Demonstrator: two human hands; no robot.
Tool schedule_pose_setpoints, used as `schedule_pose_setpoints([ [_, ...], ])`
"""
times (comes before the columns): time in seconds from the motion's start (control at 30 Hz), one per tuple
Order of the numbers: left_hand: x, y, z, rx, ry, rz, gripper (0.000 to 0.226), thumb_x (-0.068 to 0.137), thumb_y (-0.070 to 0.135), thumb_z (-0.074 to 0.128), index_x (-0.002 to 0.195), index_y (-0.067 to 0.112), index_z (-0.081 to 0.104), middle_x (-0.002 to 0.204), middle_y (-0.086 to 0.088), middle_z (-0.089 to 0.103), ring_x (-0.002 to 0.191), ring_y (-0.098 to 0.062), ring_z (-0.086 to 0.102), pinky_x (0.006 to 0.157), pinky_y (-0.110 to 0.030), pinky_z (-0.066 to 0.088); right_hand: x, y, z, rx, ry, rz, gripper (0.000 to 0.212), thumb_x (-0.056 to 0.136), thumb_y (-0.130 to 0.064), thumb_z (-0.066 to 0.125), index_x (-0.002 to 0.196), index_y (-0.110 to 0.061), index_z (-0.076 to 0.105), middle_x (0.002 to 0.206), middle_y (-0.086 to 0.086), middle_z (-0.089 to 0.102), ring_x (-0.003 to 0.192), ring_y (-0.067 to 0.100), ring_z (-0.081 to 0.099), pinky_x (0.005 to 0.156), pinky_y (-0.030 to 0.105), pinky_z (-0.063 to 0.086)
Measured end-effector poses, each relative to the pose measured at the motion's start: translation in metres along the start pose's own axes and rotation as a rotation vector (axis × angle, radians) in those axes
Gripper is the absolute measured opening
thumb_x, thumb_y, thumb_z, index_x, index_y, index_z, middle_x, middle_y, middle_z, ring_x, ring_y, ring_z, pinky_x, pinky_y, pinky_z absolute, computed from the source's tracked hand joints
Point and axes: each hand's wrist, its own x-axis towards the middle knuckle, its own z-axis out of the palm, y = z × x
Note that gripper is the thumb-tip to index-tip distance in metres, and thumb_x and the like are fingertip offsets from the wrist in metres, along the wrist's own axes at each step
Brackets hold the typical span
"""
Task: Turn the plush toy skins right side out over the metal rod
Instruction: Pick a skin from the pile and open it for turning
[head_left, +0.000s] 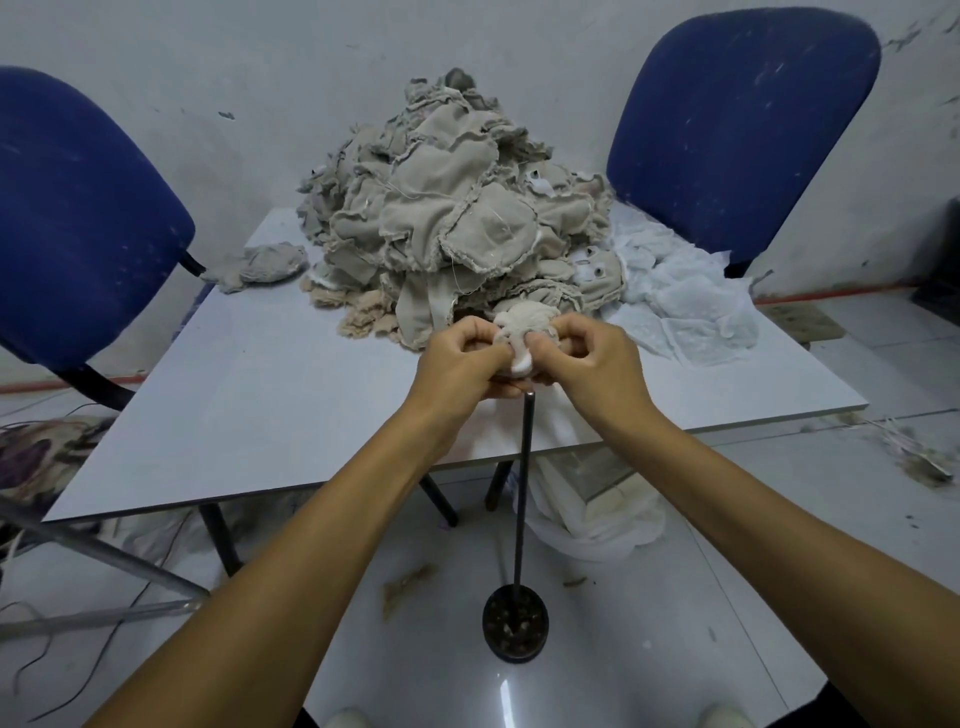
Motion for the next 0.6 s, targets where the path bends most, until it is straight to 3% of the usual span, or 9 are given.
schedule_pose_setpoints([
  [0.07, -0.002, 0.0, 0.002, 0.025, -0.018, 0.023, 0.008, 0.085, 0.002, 0.06, 0.081, 0.007, 0.056, 0.081, -0.018, 0.067, 0.073, -0.033, 0.071, 0.063, -0.033, 0.059, 0.004, 0.003, 0.002, 0.04, 0.018, 0.079, 0.029, 0.075, -0.04, 0.069, 0.071, -0.013, 0.063, 0.051, -0.01, 0.055, 0.052, 0.006, 0.056, 0.065, 0.045, 0.059],
  [0.17, -0.003, -0.002, 0.001, 0.197, -0.016, 0.123, 0.016, 0.081, 0.008, 0.071, 0.078, 0.011, 0.056, 0.079, -0.011, 0.056, 0.075, -0.029, 0.067, 0.07, -0.042, 0.062, 0.007, 0.006, 0.008, 0.129, 0.027, 0.198, 0.03, 0.063, -0.039, 0.067, 0.069, -0.01, 0.064, 0.058, 0.001, 0.06, 0.065, 0.032, 0.065, 0.069, 0.054, 0.059],
  [0.23, -0.004, -0.004, 0.0, 0.321, -0.045, 0.165, 0.017, 0.082, 0.007, 0.075, 0.08, 0.012, 0.058, 0.076, -0.007, 0.056, 0.077, -0.034, 0.069, 0.071, -0.043, 0.062, 0.006, 0.011, 0.012, 0.151, 0.042, 0.264, 0.024, 0.063, -0.033, 0.068, 0.069, -0.01, 0.066, 0.064, 0.007, 0.065, 0.074, 0.036, 0.069, 0.071, 0.053, 0.06],
  [0.33, -0.001, -0.007, 0.0, 0.387, -0.011, 0.138, 0.02, 0.079, 0.007, 0.079, 0.08, 0.012, 0.06, 0.073, -0.005, 0.058, 0.072, -0.029, 0.068, 0.067, -0.043, 0.061, 0.006, 0.014, 0.016, 0.198, -0.006, 0.362, 0.011, 0.077, -0.019, 0.069, 0.071, -0.009, 0.069, 0.064, 0.008, 0.065, 0.063, 0.023, 0.066, 0.072, 0.044, 0.062],
  [0.4, 0.003, -0.008, -0.002, 0.269, 0.026, 0.088, 0.02, 0.079, 0.002, 0.077, 0.079, 0.011, 0.059, 0.068, -0.003, 0.061, 0.064, -0.022, 0.067, 0.056, -0.033, 0.058, 0.008, 0.008, 0.014, 0.345, -0.088, 0.41, 0.011, 0.086, -0.012, 0.064, 0.079, -0.006, 0.07, 0.062, 0.007, 0.062, 0.058, 0.017, 0.059, 0.067, 0.035, 0.059],
  [0.5, 0.009, -0.004, -0.007, 0.073, 0.05, 0.053, 0.015, 0.085, -0.002, 0.067, 0.081, 0.009, 0.058, 0.062, -0.006, 0.069, 0.054, -0.02, 0.068, 0.051, -0.025, 0.055, 0.008, -0.002, 0.004, 0.477, -0.269, 0.314, 0.013, 0.094, -0.014, 0.058, 0.094, -0.007, 0.069, 0.071, 0.005, 0.069, 0.064, 0.014, 0.066, 0.065, 0.026, 0.056],
  [0.6, 0.009, -0.007, -0.006, 0.032, 0.114, 0.037, 0.009, 0.085, 0.003, 0.066, 0.082, 0.008, 0.06, 0.061, -0.01, 0.069, 0.05, -0.019, 0.067, 0.048, -0.023, 0.052, 0.001, 0.002, -0.002, 0.342, -0.31, 0.195, 0.015, 0.091, -0.017, 0.069, 0.101, -0.007, 0.067, 0.069, -0.004, 0.068, 0.069, 0.007, 0.068, 0.066, 0.02, 0.054],
])
